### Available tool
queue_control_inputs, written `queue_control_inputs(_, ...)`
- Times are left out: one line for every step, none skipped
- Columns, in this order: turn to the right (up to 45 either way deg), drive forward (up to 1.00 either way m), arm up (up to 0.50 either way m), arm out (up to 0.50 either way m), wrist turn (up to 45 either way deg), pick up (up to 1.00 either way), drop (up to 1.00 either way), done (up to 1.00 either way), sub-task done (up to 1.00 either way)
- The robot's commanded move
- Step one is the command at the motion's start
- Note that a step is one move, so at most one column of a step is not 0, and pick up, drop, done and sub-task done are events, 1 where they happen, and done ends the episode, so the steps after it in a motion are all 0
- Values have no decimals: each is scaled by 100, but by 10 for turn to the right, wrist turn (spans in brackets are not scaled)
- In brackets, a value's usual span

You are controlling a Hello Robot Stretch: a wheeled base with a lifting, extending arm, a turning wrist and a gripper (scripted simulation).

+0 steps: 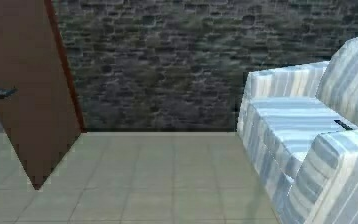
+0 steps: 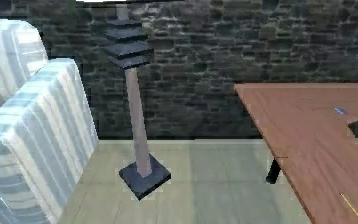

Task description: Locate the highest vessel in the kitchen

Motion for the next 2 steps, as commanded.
queue_control_inputs(-450,0,0,0,0,0,0,0,0)
queue_control_inputs(-150,0,0,0,0,0,0,0,0)
